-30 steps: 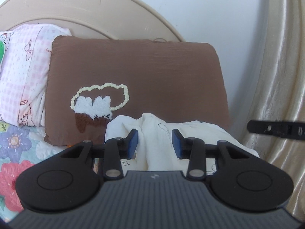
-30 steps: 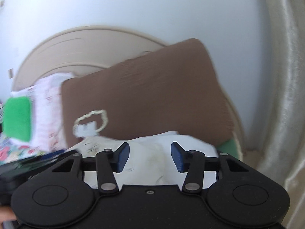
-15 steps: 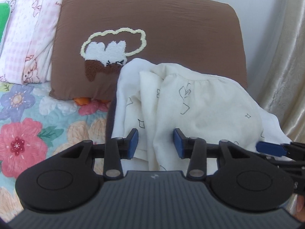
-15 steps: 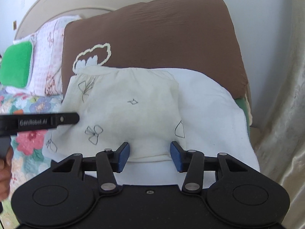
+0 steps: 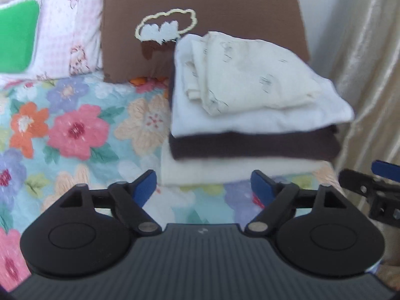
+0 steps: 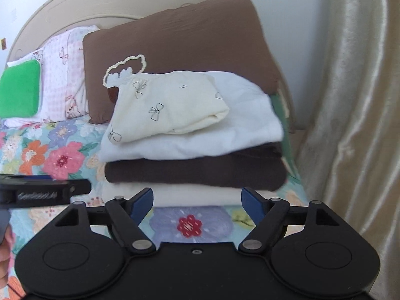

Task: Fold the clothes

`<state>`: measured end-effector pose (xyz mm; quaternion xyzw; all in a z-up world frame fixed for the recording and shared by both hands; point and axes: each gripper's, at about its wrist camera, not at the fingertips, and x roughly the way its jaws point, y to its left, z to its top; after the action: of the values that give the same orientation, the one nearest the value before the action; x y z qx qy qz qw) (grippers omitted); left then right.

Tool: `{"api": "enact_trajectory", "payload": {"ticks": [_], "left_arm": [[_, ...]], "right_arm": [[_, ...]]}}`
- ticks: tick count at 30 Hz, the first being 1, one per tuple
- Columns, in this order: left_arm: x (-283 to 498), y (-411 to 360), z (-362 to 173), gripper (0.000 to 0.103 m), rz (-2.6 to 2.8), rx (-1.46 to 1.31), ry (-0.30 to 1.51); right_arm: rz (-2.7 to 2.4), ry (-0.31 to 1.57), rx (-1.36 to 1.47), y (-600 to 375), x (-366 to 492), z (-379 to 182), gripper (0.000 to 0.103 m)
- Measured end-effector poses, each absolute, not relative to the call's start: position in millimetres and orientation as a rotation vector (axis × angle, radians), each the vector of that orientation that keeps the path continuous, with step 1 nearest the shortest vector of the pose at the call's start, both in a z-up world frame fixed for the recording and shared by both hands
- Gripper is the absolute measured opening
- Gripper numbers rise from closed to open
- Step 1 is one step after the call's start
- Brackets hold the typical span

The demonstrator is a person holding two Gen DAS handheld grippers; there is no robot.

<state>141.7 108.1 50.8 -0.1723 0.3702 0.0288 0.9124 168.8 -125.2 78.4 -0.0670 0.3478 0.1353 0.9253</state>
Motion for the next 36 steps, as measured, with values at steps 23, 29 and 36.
{"api": "enact_trajectory", "payload": {"ticks": [23, 29, 36], "left_arm": [[-31.2, 20.5, 60.0, 0.086, 0.159, -0.272, 0.779], [-42.2, 5.7, 57.9, 0.093, 0.134, -0.192, 0.813], [-49.5, -8.2, 65.5, 0.097, 0.142, -0.084, 0.809]], "right_arm": [[0.214, 0.746, -0.065, -164.1, 4.7, 86.4, 0.093], [0.190, 0.738, -0.053, -168.5, -14.1, 82.8, 0.093], [0.174, 0.733, -0.051, -165.1, -26.9, 81.9, 0.093]]}}
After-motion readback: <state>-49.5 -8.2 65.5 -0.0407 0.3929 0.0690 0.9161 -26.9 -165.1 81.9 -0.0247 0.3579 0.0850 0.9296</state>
